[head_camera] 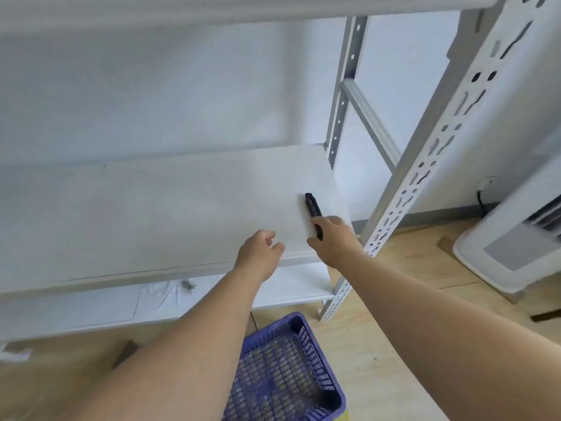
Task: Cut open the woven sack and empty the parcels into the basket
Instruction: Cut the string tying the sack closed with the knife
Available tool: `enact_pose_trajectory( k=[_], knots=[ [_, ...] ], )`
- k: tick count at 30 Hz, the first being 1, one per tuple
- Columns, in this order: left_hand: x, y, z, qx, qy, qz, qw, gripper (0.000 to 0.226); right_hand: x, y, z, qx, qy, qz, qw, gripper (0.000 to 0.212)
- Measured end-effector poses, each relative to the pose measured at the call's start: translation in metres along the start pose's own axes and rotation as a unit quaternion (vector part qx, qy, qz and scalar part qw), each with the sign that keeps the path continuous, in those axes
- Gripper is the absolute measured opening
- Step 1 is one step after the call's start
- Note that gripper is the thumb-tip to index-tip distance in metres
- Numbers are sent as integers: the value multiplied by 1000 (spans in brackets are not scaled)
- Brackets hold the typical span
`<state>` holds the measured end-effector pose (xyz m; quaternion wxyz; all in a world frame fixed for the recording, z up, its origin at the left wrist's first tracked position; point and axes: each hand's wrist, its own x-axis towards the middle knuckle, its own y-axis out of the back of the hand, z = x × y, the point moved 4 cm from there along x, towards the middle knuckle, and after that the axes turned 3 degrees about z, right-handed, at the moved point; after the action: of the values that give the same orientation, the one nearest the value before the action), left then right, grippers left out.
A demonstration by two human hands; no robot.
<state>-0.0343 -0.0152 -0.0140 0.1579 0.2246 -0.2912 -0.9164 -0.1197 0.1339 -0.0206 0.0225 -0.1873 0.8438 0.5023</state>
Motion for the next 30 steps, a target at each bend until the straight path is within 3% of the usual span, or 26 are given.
enact_pose_trajectory(
  k=[3, 9, 14, 17, 21, 23, 26, 30],
  knots=[
    [11, -19, -2, -16, 14, 20, 1000, 42, 25, -2, 7, -38, -4, 28, 999, 58],
    [21, -19, -12, -23, 31, 76, 996, 37, 53, -23, 13, -66, -56, 40, 995, 46],
    [16, -12, -19, -69, 52, 64, 994, 36, 57, -39, 9, 67, -108, 34, 991, 49],
    [10, 6, -27, -138, 78, 68, 985, 36, 37, -53, -14, 194, -96, -13, 976, 43],
    [-8, 37, -54, -193, 108, 80, 972, 48, -23, -78, -54, 396, -77, -116, 908, 38],
    [-19, 50, -73, -261, 134, 75, 953, 47, -55, -90, -72, 433, -55, -162, 885, 36],
    [-43, 72, -96, -370, 145, 70, 915, 28, -96, -107, -98, 436, -27, -202, 877, 37],
    [-81, 107, -130, -393, 128, 83, 907, 23, -141, -126, -133, 470, -20, -255, 845, 24]
  ],
)
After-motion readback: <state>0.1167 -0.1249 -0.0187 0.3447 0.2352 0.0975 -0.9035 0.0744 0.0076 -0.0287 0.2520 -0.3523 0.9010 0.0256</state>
